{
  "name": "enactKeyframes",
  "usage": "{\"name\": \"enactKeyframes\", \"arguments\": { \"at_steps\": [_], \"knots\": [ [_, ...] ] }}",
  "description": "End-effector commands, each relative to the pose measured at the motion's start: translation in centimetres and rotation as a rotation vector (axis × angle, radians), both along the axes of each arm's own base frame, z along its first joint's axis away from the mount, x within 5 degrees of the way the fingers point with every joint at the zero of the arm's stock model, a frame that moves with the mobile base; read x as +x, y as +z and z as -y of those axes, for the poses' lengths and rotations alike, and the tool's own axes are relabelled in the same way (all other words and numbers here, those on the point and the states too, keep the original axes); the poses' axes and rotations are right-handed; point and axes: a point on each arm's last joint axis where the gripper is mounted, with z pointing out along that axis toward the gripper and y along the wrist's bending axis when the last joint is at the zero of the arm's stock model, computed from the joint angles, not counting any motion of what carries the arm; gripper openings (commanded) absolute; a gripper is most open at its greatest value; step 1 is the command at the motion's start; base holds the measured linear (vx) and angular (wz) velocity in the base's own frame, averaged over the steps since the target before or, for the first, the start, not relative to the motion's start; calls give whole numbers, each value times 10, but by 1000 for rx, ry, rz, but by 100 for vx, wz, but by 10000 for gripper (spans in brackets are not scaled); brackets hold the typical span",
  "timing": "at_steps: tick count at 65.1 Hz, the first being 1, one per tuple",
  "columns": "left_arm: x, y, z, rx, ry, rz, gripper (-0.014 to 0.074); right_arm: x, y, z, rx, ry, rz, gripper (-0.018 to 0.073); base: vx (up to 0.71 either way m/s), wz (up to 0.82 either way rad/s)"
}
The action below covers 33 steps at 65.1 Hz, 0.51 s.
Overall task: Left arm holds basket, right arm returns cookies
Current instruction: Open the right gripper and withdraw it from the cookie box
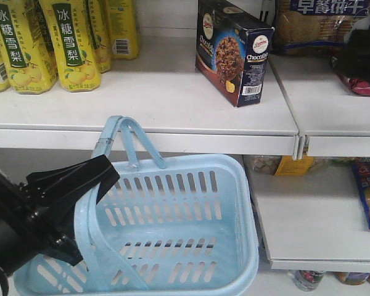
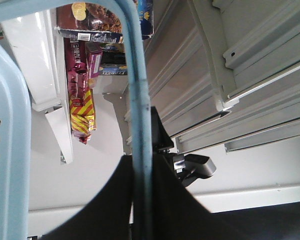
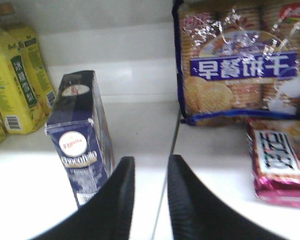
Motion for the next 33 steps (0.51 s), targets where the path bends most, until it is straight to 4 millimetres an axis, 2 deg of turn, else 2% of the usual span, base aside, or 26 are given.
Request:
{"name": "enactKeyframes", "arguments": {
  "at_steps": [1, 3, 22, 33],
  "knots": [
    [4, 21, -5, -120, 44, 74, -3, -20, 9, 8, 1, 16, 83, 4, 0, 0],
    [4, 21, -5, -120, 44, 74, -3, -27, 7, 12, 3, 11, 86, -17, 0, 0],
    [4, 21, -5, -120, 44, 74, -3, -86, -19, 45, 24, -71, 84, -11, 0, 0],
    [4, 21, -5, -120, 44, 74, -3, -112, -37, 60, 43, -101, 99, -11, 0, 0]
  ]
}}
